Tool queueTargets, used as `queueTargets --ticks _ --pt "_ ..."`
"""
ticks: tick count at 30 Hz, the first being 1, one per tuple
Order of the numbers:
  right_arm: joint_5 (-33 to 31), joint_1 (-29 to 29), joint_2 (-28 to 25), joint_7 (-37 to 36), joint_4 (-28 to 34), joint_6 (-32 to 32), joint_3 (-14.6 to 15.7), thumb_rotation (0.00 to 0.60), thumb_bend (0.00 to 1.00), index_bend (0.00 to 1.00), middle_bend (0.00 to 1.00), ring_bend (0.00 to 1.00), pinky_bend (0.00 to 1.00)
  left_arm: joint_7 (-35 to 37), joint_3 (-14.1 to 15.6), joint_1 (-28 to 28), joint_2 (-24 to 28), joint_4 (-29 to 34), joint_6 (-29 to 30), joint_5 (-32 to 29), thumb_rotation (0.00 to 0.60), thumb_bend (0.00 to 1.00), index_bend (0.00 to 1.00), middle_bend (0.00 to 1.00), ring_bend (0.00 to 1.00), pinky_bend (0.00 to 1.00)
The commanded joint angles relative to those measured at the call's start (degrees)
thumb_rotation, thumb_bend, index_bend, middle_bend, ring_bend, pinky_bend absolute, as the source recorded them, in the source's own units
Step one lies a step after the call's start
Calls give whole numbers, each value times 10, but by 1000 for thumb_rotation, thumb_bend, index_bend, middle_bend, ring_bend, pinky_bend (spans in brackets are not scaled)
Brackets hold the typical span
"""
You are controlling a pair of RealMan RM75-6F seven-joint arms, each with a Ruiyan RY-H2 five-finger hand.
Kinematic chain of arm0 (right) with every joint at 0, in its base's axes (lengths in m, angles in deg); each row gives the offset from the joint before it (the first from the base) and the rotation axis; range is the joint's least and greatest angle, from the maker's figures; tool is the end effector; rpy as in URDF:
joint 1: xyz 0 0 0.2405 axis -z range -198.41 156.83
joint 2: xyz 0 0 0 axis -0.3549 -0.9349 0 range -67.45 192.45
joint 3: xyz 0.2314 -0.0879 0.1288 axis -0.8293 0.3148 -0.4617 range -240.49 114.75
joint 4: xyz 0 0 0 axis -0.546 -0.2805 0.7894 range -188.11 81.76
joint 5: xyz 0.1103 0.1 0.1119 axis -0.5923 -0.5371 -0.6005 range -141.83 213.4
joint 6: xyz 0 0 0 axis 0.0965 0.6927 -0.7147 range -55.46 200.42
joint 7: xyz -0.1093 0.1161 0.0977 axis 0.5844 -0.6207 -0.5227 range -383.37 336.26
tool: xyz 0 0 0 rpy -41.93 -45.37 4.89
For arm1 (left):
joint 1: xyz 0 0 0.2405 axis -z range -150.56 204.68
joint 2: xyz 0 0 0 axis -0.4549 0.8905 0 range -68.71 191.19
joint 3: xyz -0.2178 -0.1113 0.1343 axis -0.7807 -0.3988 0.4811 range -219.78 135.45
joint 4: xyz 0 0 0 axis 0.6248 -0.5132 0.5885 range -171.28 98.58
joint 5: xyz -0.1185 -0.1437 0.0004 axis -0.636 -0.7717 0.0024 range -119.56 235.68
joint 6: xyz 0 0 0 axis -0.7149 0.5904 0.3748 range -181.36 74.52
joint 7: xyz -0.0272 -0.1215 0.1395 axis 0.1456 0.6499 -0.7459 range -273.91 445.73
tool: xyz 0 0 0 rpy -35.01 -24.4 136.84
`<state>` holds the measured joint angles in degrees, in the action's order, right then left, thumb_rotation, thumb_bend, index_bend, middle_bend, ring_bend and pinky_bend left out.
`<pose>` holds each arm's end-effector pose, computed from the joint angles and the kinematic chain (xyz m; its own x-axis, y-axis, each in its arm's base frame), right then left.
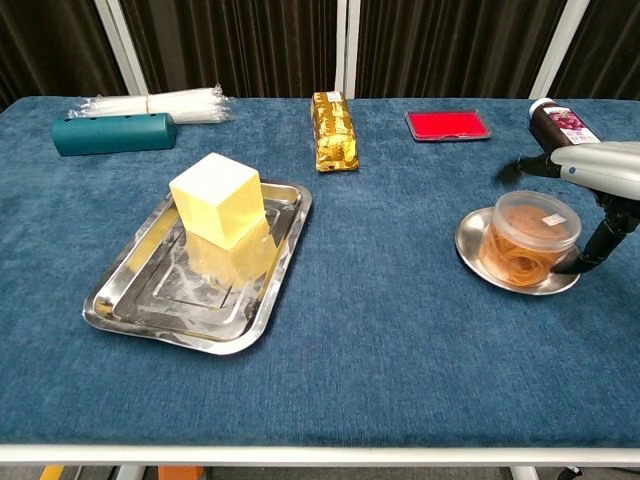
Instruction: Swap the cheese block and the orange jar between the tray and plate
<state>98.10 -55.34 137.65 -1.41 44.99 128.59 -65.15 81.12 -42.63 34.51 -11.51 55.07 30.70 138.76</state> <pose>-0.2232 -0.3350 0.0374 0.4966 -0.3879 0.7765 -0.8653 -0.2910 0.4081 -0.3240 0.2292 0.1353 0.3450 0.0620 0.9365 0.9372 0.0318 -0.3474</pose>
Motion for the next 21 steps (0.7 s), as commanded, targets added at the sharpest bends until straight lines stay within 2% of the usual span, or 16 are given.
queueTargets --ticks 1,6,10,14,17,21 --pt "23 8 -11 -20 8 20 -3 600 0 0 0 0 0 1 -1 -3 2 2 4 3 600 0 71 43 0 182" --pt "55 46 -41 -38 41 78 6 600 0 0 0 0 0 5 -4 -6 3 11 7 8 600 0 75 44 0 182" --pt "87 118 -58 -44 49 179 32 600 0 0 0 0 0 19 0 -13 2 11 15 22 600 0 81 50 0 182" --pt "100 189 -52 -71 25 272 46 600 0 0 0 0 0 12 2 -17 -1 3 19 29 600 0 84 53 0 182" --pt "114 229 -41 -100 -7 318 50 600 0 0 0 0 0 3 2 -24 -10 -14 40 44 600 0 84 53 0 180" --pt "124 254 -37 -114 -31 335 52 600 0 0 0 0 0 -13 -1 -30 -21 -39 60 57 600 0 85 53 0 175"
